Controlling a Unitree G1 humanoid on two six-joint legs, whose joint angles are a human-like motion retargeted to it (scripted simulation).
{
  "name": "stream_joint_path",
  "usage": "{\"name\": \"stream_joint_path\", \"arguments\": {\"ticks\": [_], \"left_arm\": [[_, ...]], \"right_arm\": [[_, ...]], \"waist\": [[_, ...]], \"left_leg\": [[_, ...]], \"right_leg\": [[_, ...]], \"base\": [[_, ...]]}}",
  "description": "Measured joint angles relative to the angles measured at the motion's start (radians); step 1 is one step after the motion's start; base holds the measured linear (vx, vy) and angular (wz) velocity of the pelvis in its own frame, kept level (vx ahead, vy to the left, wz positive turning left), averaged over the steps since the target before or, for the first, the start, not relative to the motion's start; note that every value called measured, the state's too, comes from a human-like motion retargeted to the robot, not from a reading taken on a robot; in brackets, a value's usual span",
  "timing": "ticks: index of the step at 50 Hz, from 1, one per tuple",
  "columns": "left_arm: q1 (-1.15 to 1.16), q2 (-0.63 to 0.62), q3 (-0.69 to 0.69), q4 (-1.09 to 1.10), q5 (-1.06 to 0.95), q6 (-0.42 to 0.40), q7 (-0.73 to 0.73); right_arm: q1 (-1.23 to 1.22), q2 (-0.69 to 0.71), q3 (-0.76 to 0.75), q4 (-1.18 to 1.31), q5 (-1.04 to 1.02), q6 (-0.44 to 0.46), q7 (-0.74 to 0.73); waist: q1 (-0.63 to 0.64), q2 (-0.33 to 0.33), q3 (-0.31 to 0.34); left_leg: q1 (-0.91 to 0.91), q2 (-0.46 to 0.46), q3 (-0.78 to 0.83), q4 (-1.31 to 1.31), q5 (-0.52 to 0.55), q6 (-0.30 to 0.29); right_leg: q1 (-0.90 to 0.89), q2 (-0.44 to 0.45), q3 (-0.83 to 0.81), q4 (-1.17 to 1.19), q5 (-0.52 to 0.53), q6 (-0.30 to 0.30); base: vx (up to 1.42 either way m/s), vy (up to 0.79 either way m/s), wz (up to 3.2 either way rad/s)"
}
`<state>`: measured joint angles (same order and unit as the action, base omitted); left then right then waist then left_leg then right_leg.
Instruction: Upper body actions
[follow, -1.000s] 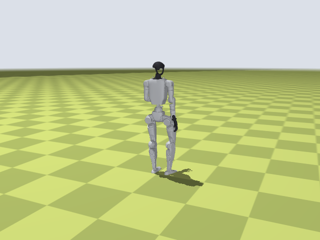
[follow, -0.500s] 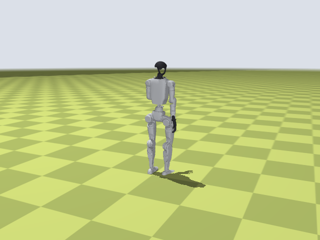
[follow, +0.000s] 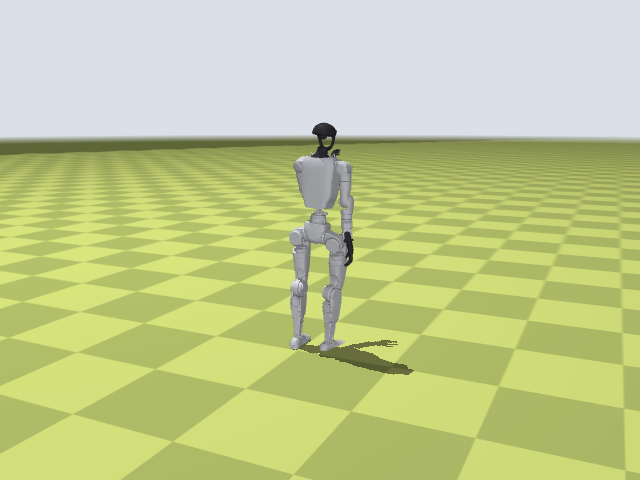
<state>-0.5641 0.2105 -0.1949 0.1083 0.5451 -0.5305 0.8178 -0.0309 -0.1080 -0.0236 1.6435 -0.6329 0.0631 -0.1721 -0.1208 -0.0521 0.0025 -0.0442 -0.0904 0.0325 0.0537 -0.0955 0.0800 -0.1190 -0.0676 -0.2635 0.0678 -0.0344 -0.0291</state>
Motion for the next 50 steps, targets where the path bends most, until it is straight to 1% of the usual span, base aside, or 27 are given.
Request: {"name": "stream_joint_path", "arguments": {"ticks": [2, 3, 5, 8, 9, 10, 12, 13, 15, 18, 21, 23, 27, 30, 32, 35, 37, 40, 42, 44, 45, 47, 50], "left_arm": [[-0.007, -0.006, -0.003, 0.141, 0.071, 0.102, -0.151], [-0.01, -0.013, -0.004, 0.212, 0.122, 0.172, -0.248], [-0.022, -0.021, -0.003, 0.342, 0.259, 0.333, -0.512], [-0.023, -0.035, 0.002, 0.491, 0.487, 0.537, -0.985], [-0.02, -0.04, 0.004, 0.527, 0.546, 0.59, -1.123], [-0.015, -0.046, 0.008, 0.559, 0.6, 0.634, -1.253], [0.004, -0.071, 0.012, 0.601, 0.59, 0.597, -1.34], [0.015, -0.08, 0.013, 0.611, 0.565, 0.573, -1.334], [0.032, -0.088, 0.016, 0.617, 0.508, 0.542, -1.262], [0.047, -0.094, 0.019, 0.602, 0.457, 0.54, -1.102], [0.054, -0.097, 0.018, 0.582, 0.426, 0.528, -0.985], [0.054, -0.094, 0.015, 0.567, 0.403, 0.528, -0.936], [0.057, -0.082, 0.01, 0.516, 0.352, 0.528, -0.882], [0.065, -0.066, 0.012, 0.452, 0.294, 0.498, -0.82], [0.073, -0.052, 0.01, 0.402, 0.237, 0.469, -0.736], [0.088, -0.032, 0.005, 0.32, 0.131, 0.401, -0.576], [0.099, -0.023, -0.002, 0.26, 0.03, 0.326, -0.478], [0.115, -0.008, -0.022, 0.154, -0.123, 0.152, -0.364], [0.125, 0.004, -0.036, 0.08, -0.201, 0.038, -0.294], [0.136, 0.019, -0.05, -0.003, -0.253, -0.039, -0.237], [0.141, 0.028, -0.056, -0.047, -0.267, -0.066, -0.216], [0.149, 0.042, -0.06, -0.129, -0.26, -0.09, -0.194], [0.158, 0.053, -0.069, -0.224, -0.239, -0.093, -0.165]], "right_arm": [[-0.002, 0.002, 0.004, 0.003, -0.009, 0.004, 0.006], [-0.004, 0.003, 0.006, 0.004, -0.014, 0.007, 0.01], [-0.011, 0.004, 0.009, 0.005, -0.027, 0.015, 0.024], [-0.016, 0.005, 0.012, -0.001, -0.047, 0.028, 0.054], [-0.017, 0.004, 0.013, -0.003, -0.051, 0.03, 0.063], [-0.019, 0.004, 0.014, -0.004, -0.055, 0.031, 0.072], [-0.02, 0.005, 0.014, -0.008, -0.058, 0.03, 0.08], [-0.02, 0.005, 0.014, -0.009, -0.059, 0.031, 0.082], [-0.025, 0.004, 0.013, -0.012, -0.056, 0.033, 0.085], [-0.027, 0.003, 0.014, -0.014, -0.046, 0.033, 0.086], [-0.024, 0.001, 0.015, -0.014, -0.043, 0.034, 0.088], [-0.025, -0.001, 0.016, -0.015, -0.046, 0.036, 0.091], [-0.027, -0.005, 0.018, -0.021, -0.052, 0.037, 0.089], [-0.036, -0.005, 0.018, -0.028, -0.053, 0.036, 0.088], [-0.041, -0.005, 0.022, -0.035, -0.05, 0.033, 0.086], [-0.049, -0.003, 0.03, -0.047, -0.047, 0.028, 0.081], [-0.054, 0.0, 0.037, -0.055, -0.049, 0.024, 0.078], [-0.059, 0.002, 0.047, -0.066, -0.055, 0.015, 0.068], [-0.062, 0.005, 0.054, -0.069, -0.058, 0.01, 0.057], [-0.064, 0.009, 0.062, -0.067, -0.057, 0.005, 0.044], [-0.064, 0.011, 0.065, -0.065, -0.056, 0.003, 0.038], [-0.058, 0.016, 0.066, -0.059, -0.053, -0.005, 0.03], [-0.04, 0.025, 0.066, -0.045, -0.044, -0.014, 0.013]], "waist": [[-0.002, -0.002, -0.003], [-0.003, -0.003, -0.004], [-0.007, -0.005, -0.006], [-0.01, -0.005, -0.009], [-0.01, -0.005, -0.01], [-0.01, -0.005, -0.011], [-0.011, -0.008, -0.012], [-0.011, -0.009, -0.012], [-0.011, -0.01, -0.009], [-0.01, -0.014, -0.007], [-0.011, -0.017, -0.006], [-0.012, -0.017, -0.004], [-0.012, -0.016, 0.0], [-0.013, -0.017, 0.005], [-0.017, -0.017, 0.008], [-0.026, -0.019, 0.014], [-0.035, -0.021, 0.019], [-0.052, -0.024, 0.023], [-0.063, -0.025, 0.025], [-0.072, -0.023, 0.026], [-0.077, -0.023, 0.025], [-0.078, -0.022, 0.022], [-0.057, -0.008, 0.008]], "left_leg": [[0.0, 0.001, -0.003, 0.0, 0.001, -0.002], [0.001, 0.002, -0.004, 0.001, 0.002, -0.003], [0.001, 0.003, -0.006, 0.002, 0.002, -0.004], [0.004, 0.005, -0.006, 0.002, 0.002, -0.006], [0.005, 0.005, -0.006, 0.003, 0.001, -0.007], [0.006, 0.006, -0.005, 0.003, 0.0, -0.008], [0.01, 0.006, -0.004, 0.004, -0.001, -0.008], [0.011, 0.006, -0.004, 0.004, -0.001, -0.009], [0.012, 0.006, -0.004, 0.007, -0.003, -0.009], [0.012, 0.005, -0.005, 0.011, -0.004, -0.008], [0.014, 0.003, -0.008, 0.012, -0.002, -0.006], [0.013, 0.0, -0.01, 0.013, 0.0, -0.002], [0.012, -0.008, -0.015, 0.011, 0.003, 0.01], [0.004, -0.016, -0.019, 0.009, 0.002, 0.022], [-0.002, -0.021, -0.018, 0.006, 0.001, 0.03], [-0.011, -0.03, -0.013, 0.0, 0.0, 0.044], [-0.018, -0.039, -0.014, -0.004, -0.001, 0.058], [-0.034, -0.048, -0.006, -0.007, -0.001, 0.074], [-0.047, -0.053, -0.001, -0.005, 0.0, 0.082], [-0.058, -0.052, 0.009, -0.002, 0.001, 0.087], [-0.063, -0.052, 0.015, -0.001, 0.002, 0.09], [-0.069, -0.051, 0.025, -0.001, 0.005, 0.092], [-0.081, -0.03, 0.042, 0.001, 0.011, 0.09]], "right_leg": [[0.004, 0.001, -0.005, -0.002, -0.002, -0.001], [0.006, 0.002, -0.007, -0.003, -0.003, -0.002], [0.008, 0.002, -0.01, -0.003, -0.004, -0.003], [0.011, 0.004, -0.009, -0.002, -0.006, -0.004], [0.011, 0.005, -0.008, -0.001, -0.007, -0.004], [0.012, 0.005, -0.007, -0.001, -0.007, -0.003], [0.014, 0.006, -0.004, 0.0, -0.007, -0.002], [0.016, 0.007, -0.003, 0.0, -0.006, -0.001], [0.014, 0.006, 0.0, 0.005, -0.007, 0.001], [0.012, 0.003, 0.001, 0.013, -0.004, 0.006], [0.011, 0.0, 0.0, 0.02, 0.003, 0.013], [0.008, -0.002, 0.0, 0.028, 0.008, 0.017], [-0.003, -0.009, 0.003, 0.042, 0.022, 0.023], [-0.022, -0.016, 0.011, 0.058, 0.029, 0.029], [-0.038, -0.022, 0.018, 0.068, 0.034, 0.034], [-0.061, -0.031, 0.029, 0.081, 0.044, 0.042], [-0.074, -0.037, 0.038, 0.082, 0.056, 0.051], [-0.09, -0.046, 0.052, 0.075, 0.083, 0.072], [-0.099, -0.05, 0.068, 0.069, 0.089, 0.096], [-0.104, -0.046, 0.098, 0.071, 0.07, 0.119], [-0.105, -0.042, 0.122, 0.074, 0.055, 0.133], [-0.096, -0.03, 0.145, 0.094, 0.027, 0.149], [-0.067, -0.009, 0.102, 0.167, -0.006, 0.108]], "base": [[0.0, 0.0, 0.0], [0.0, 0.0, 0.0], [0.0, 0.0, 0.0], [0.0, 0.0, 0.0], [0.0, 0.0, 0.0], [0.0, 0.0, 0.0], [0.0, 0.0, 0.0], [0.0, 0.0, 0.0], [0.0, 0.0, 0.0], [0.0, 0.0, 0.0], [0.0, 0.0, 0.0], [0.0, 0.03, 0.02], [0.0, 0.05, 0.01], [-0.05, 0.06, -0.07], [-0.08, 0.08, -0.1], [-0.1, 0.11, -0.11], [-0.12, 0.06, -0.11], [-0.14, 0.09, -0.1], [-0.14, 0.08, -0.18], [-0.15, 0.08, -0.2], [-0.14, 0.07, -0.16], [-0.09, 0.04, -0.23], [-0.16, 0.03, -0.31]]}}
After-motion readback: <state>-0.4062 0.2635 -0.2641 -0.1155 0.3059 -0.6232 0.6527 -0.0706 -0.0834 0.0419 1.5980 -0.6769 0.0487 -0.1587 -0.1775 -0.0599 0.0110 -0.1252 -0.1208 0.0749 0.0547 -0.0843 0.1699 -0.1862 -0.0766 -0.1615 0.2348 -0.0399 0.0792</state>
